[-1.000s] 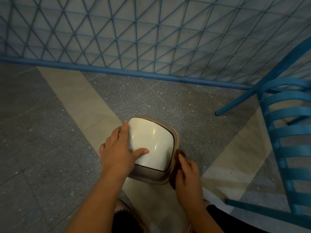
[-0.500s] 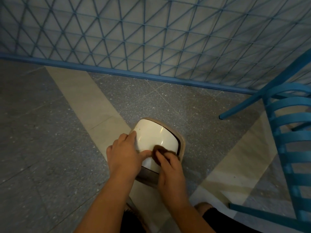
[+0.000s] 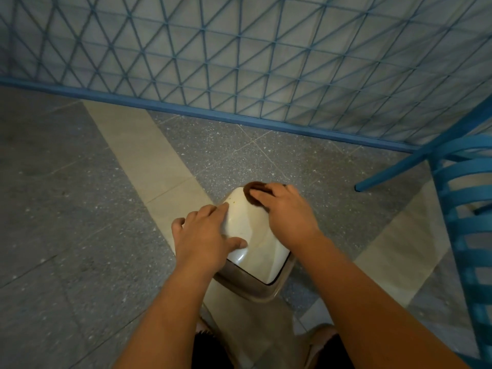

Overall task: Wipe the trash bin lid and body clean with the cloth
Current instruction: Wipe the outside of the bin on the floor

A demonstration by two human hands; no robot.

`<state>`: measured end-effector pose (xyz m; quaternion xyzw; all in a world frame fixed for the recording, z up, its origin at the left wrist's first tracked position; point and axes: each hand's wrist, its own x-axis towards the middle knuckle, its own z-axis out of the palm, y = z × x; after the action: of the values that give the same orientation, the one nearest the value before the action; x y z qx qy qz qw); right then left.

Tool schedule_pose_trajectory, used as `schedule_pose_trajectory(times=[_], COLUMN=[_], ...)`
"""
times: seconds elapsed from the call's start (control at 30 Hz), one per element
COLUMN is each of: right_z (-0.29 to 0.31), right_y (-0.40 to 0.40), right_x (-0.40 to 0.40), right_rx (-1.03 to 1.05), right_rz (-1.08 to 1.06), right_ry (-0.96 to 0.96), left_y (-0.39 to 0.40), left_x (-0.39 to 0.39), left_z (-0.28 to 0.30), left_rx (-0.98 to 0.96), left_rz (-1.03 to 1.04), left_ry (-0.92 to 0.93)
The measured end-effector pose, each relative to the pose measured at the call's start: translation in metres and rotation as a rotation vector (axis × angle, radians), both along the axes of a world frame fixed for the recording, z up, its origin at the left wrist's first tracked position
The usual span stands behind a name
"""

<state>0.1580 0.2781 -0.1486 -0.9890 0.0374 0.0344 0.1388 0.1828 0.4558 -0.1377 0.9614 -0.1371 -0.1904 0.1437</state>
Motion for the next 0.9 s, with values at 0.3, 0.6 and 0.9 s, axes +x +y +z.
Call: schedule_pose_trajectory(times=[0.3,0.6,0.9], right_z=[0.004,0.004,0.007], right_y=[0.002,0.011,0.038], right_x=[-0.012,-0.050,-0.086], right_rx=[0.095,0.131,0.215], right_rz=[-0.144,-0.240,-0.215], right_ry=[0.090,0.090,0.085], left_y=[0.016,0.020,0.034], left_x=[-0.009,-0.007,-0.004], left_z=[0.007,-0.006,-0.010], left_rx=[0.124,-0.407,-0.291], left_rz=[0.357,0.491,0.419], left_ry=[0.108,0.173,-0.006])
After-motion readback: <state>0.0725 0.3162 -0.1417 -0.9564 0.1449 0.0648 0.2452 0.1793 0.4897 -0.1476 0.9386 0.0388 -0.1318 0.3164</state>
